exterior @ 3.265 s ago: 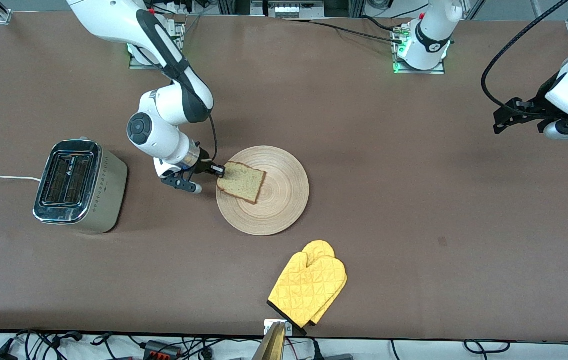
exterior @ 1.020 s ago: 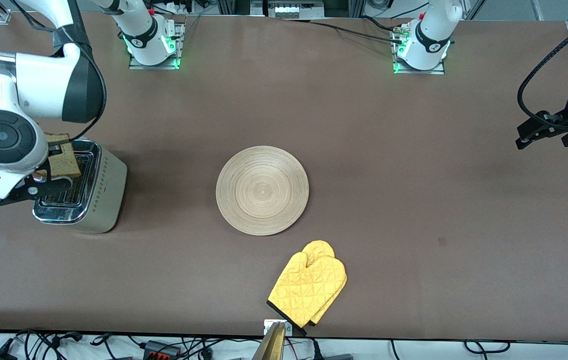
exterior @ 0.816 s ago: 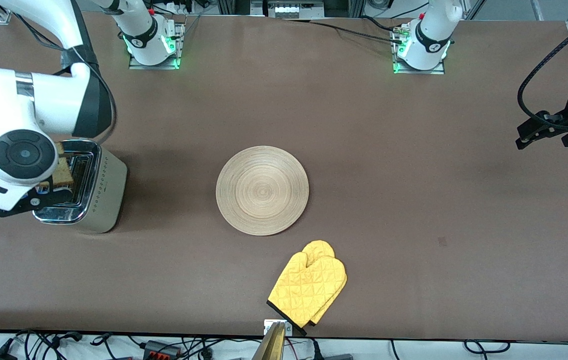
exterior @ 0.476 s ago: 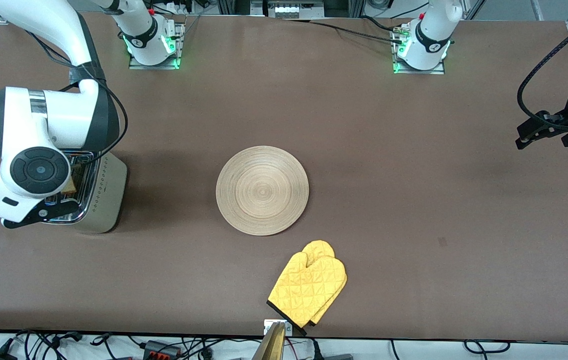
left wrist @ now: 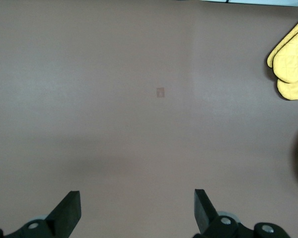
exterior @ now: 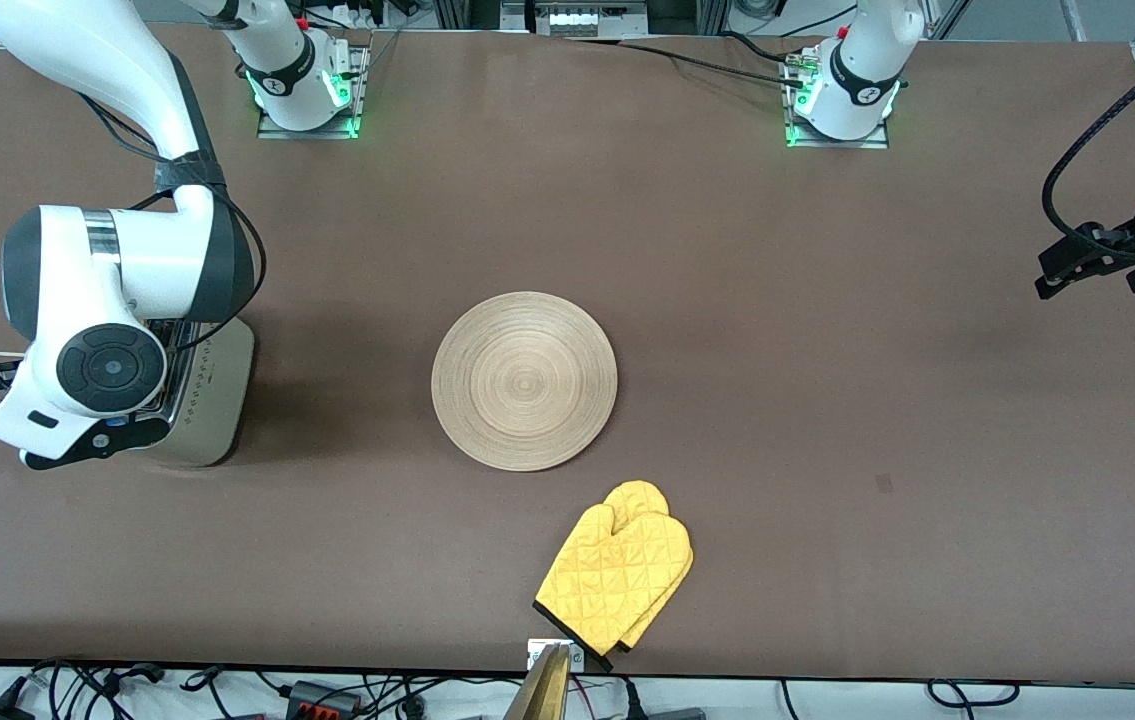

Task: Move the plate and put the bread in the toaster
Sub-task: 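Lower the bread into a toaster slot with the right gripper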

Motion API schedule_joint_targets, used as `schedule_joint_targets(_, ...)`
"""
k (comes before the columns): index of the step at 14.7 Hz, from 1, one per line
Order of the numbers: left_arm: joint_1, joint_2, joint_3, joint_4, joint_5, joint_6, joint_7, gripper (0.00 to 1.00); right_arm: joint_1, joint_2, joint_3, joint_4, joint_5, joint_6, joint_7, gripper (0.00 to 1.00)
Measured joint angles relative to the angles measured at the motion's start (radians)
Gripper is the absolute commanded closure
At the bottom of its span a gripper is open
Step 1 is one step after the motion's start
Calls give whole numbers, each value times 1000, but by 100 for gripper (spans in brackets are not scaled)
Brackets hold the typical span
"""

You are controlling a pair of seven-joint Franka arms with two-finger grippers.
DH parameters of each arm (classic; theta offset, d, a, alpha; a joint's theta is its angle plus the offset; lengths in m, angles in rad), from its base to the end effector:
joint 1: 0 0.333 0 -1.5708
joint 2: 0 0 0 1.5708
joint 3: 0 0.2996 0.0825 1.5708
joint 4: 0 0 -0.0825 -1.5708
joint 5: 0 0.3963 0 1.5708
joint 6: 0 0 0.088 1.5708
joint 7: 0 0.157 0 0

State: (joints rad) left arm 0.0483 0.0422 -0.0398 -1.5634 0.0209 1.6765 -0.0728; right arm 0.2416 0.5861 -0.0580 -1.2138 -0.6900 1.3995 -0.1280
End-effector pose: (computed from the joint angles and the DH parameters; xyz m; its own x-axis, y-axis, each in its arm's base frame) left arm 0.5928 0.0085 0.5472 0.9943 0.0791 0.0721 0.0803 -0.9967 -0.0140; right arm 0.6757 0.0240 0.3902 0.8916 0.1512 -0.4268 0.4027 -0.6957 0.5948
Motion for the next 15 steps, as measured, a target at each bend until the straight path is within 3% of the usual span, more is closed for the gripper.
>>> schedule_joint_targets(15, 0, 0, 0, 0, 0, 0, 0, 0, -1, 10, 0, -14, -50, -14, -2, 100)
